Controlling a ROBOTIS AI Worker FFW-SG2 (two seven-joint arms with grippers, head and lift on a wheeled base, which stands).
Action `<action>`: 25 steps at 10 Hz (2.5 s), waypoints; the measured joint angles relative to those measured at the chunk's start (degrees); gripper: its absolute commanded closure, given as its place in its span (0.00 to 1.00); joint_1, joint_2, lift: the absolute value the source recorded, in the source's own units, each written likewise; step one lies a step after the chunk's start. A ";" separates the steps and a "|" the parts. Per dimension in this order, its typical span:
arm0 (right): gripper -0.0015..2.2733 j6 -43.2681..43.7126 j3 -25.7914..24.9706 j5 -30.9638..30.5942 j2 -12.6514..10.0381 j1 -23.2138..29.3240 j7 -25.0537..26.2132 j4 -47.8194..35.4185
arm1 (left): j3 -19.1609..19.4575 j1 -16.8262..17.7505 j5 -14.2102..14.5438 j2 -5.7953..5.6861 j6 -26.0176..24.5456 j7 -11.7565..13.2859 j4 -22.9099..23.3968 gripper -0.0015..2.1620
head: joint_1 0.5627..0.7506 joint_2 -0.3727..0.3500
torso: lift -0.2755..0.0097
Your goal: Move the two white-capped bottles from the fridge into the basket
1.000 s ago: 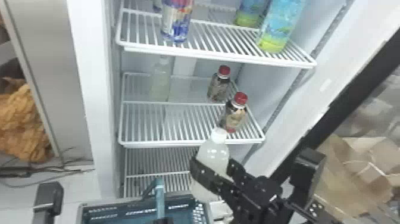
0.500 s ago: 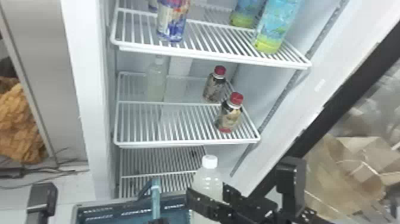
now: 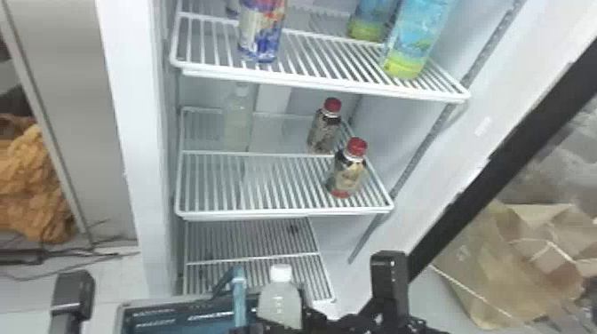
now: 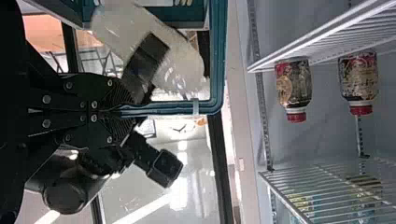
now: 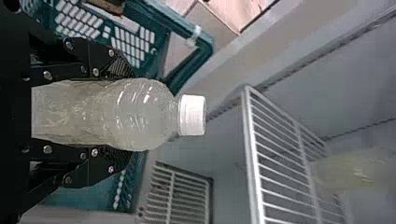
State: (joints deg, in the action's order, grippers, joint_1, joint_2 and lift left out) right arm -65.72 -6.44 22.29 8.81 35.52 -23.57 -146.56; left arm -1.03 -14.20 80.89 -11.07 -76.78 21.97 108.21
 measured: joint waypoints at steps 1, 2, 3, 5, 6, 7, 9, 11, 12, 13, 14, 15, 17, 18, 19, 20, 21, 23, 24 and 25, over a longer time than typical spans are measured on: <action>0.30 -1.87 0.57 -0.09 0.23 -0.54 0.01 0.63 | 0.00 0.00 0.00 0.00 0.00 0.00 0.00 0.53 | 0.70 0.10 | 0.05; 0.25 -3.68 0.77 -0.37 0.37 -0.80 0.08 0.75 | 0.00 0.00 0.00 0.00 0.00 0.00 0.00 0.53 | 0.70 0.10 | 0.05; 0.22 -4.77 0.76 -0.63 0.41 -0.97 0.22 0.77 | 0.00 0.00 0.00 0.00 0.00 0.00 0.00 0.53 | 0.70 0.09 | 0.05; 0.22 -5.38 0.73 -2.15 0.41 -0.95 0.89 -0.45 | 0.00 0.00 0.01 -0.01 0.00 0.06 0.02 0.53 | 0.70 0.07 | 0.05; 0.22 -4.76 0.65 -3.09 0.27 -0.67 1.59 -1.45 | 0.01 0.00 0.01 0.00 0.00 -0.02 0.01 0.53 | 0.70 0.06 | 0.05; 0.22 -2.59 0.27 -3.87 -0.05 -0.33 1.78 -2.12 | 0.07 0.00 0.01 0.00 0.00 0.00 0.01 0.53 | 0.70 0.06 | 0.05; 0.22 6.30 -1.12 -7.62 -1.14 0.40 2.74 -3.94 | 0.19 -0.13 0.01 0.00 0.00 0.00 0.01 0.53 | 0.70 0.03 | 0.05; 0.22 14.32 -1.06 -8.77 -1.34 -0.92 4.27 -2.58 | 0.22 -0.15 0.02 0.00 0.00 0.00 0.00 0.53 | 0.70 0.03 | 0.05; 0.22 18.42 -0.66 -8.76 -1.34 -2.70 4.33 0.40 | 0.23 -0.15 0.08 0.00 0.00 0.00 0.00 0.53 | 0.70 0.03 | 0.05; 0.22 23.33 0.09 -8.78 -1.29 -4.25 4.62 3.29 | 0.23 -0.15 0.11 0.05 0.00 0.00 0.00 0.53 | 0.70 0.04 | 0.05; 0.22 29.25 1.47 -8.76 -1.02 -5.59 5.30 6.09 | 0.32 -0.19 0.12 0.08 0.00 0.00 0.00 0.53 | 0.70 0.06 | 0.05; 0.22 35.20 3.14 -8.53 -0.70 -7.05 5.68 9.20 | 0.38 -0.26 0.16 0.09 0.00 0.00 0.00 0.53 | 0.70 0.09 | 0.05; 0.17 42.66 6.44 -8.34 -0.03 -9.67 7.00 13.86 | 0.31 -0.29 0.23 0.09 0.00 0.00 0.00 0.53 | 0.70 0.13 | 0.05; 0.11 44.62 7.67 -8.31 0.28 -11.21 7.15 16.22 | 0.25 -0.29 0.24 0.09 0.00 0.00 0.00 0.53 | 0.70 0.15 | 0.05; 0.05 46.20 8.64 -8.44 0.48 -12.81 7.26 18.45 | 0.23 -0.29 0.24 0.09 0.00 0.00 0.00 0.53 | 0.70 0.17 | 0.05; 0.03 47.39 9.32 -8.79 0.60 -14.32 7.36 20.39 | 0.23 -0.29 0.25 0.09 0.00 0.00 0.00 0.53 | 0.70 0.18 | 0.05; 0.03 48.35 9.75 -9.15 0.69 -15.85 7.40 22.32 | 0.23 -0.29 0.26 0.09 0.00 0.00 0.00 0.53 | 0.70 0.18 | 0.05; 0.01 49.79 10.15 -9.93 0.77 -19.32 7.64 26.62 | 0.16 -0.21 0.27 0.09 0.00 0.00 0.00 0.53 | 0.70 0.18 | 0.05; 0.01 50.50 10.46 -10.50 0.77 -21.42 7.74 28.97 | 0.08 -0.17 0.27 0.09 0.00 0.00 0.00 0.53 | 0.70 0.18 | 0.05; 0.01 50.86 10.94 -10.85 0.77 -23.78 7.83 31.57 | 0.01 -0.15 0.27 0.08 0.00 0.00 0.00 0.53 | 0.70 0.19 | 0.05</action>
State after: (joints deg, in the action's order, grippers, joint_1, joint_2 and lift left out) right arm -14.86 4.50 11.43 9.58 11.74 -15.73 -114.99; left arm -1.01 -14.34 81.16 -10.99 -76.78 21.97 108.21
